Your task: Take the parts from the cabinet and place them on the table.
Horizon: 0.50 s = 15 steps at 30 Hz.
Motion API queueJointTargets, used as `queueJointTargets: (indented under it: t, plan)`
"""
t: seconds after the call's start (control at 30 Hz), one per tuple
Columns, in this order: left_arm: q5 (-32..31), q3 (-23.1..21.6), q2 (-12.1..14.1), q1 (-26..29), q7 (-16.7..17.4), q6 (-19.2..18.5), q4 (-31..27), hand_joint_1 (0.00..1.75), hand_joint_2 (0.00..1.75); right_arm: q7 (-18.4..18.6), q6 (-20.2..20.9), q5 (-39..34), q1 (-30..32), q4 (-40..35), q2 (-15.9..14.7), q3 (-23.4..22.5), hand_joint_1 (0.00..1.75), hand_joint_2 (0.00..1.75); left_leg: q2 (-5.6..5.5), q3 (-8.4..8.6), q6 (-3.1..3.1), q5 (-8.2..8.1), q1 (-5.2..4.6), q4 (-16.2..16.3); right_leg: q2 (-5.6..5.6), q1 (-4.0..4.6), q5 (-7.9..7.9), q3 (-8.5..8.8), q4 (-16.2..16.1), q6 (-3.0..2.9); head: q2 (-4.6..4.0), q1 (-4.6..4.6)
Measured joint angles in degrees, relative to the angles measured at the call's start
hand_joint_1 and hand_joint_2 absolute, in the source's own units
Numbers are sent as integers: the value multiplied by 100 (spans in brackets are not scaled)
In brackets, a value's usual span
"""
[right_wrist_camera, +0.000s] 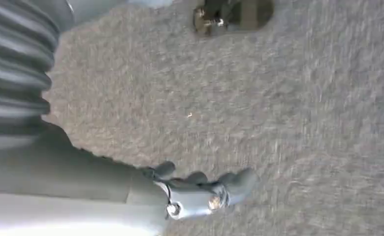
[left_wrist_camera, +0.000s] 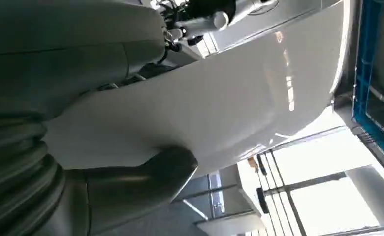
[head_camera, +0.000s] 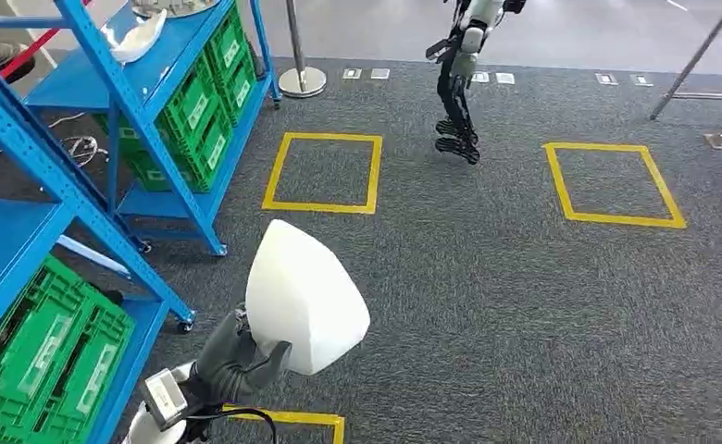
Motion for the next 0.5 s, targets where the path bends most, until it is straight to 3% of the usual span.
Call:
queueJointTargets:
  t: [0.07, 0.1, 0.13, 0.2, 0.23, 0.27, 0.3, 0.4, 0.43, 0.47, 0.5]
  plan:
    - [-39, 4, -11, -25, 0, 0, 39, 175, 175, 48, -59, 39, -74, 0, -41, 20, 0, 175, -105, -453, -28, -426, 23, 973, 164, 1, 12, -28, 4, -9, 2, -22]
    - [-50, 4, -28, -44, 0, 0, 66, 175, 175, 92, -92, 39, -83, 0, -87, 20, 0, 175, -106, -591, -35, -470, 25, 1248, 251, 1, 18, -35, 10, 0, 0, -31]
    - [-65, 4, -48, -74, -6, 0, 83, 175, 175, 142, -125, 37, -82, 0, -120, 20, 0, 175, -108, -563, -37, -339, 35, 1167, 329, -2, 24, -33, 16, 11, 2, -37]
    - [-103, 4, -85, -137, -30, 2, 85, 175, 175, 240, -166, 15, -92, 0, -188, 20, 0, 175, -161, -185, -37, 177, 69, 343, 488, -16, 35, -30, 34, 41, 0, -43]
    - [-109, 4, -98, -172, -42, 7, 92, 175, 175, 247, -164, 11, -106, 0, -214, 17, 0, 175, -334, 79, -51, 437, 106, -222, 566, -29, 34, -31, 47, 77, 0, -48]
    - [-111, 4, -105, -201, -59, 13, 101, 175, 175, 253, -162, 11, -122, -2, -247, 17, 0, 175, -628, 209, -63, 416, 141, -519, 641, -27, 41, -55, 65, 127, 0, -52]
    - [-111, 4, -140, -206, -74, 22, 114, 175, 175, 271, -157, 11, -152, -4, -303, 17, 0, 175, -617, 198, -23, 430, 132, -570, 723, -14, 47, -102, 97, 174, 0, -50]
    - [-116, 4, -199, -237, -79, 37, 135, 175, 175, 339, -170, -22, -99, -4, -334, 9, 0, 175, -429, 197, 113, 472, 65, -562, 894, -67, 139, -158, 11, 323, 0, -37]
    - [-116, 7, -243, -263, -76, 37, 131, 175, 175, 343, -181, -26, -74, -4, -337, -4, 0, 175, -348, 196, 183, 518, 110, -614, 879, -89, 126, -169, 40, 339, 0, -33]
    - [-120, 7, -286, -278, -59, 37, 129, 175, 175, 365, -194, -40, -52, -4, -332, -15, 0, 175, -282, 193, 218, 528, 88, -624, 527, -36, -3, -255, 213, 332, 0, 4]
    - [-125, 7, -297, -273, -50, 33, 122, 175, 175, 387, -212, -51, -53, -4, -332, -20, 0, 175, -206, 181, 240, 530, 67, -625, 299, -19, -226, -432, 570, 339, 0, 53]
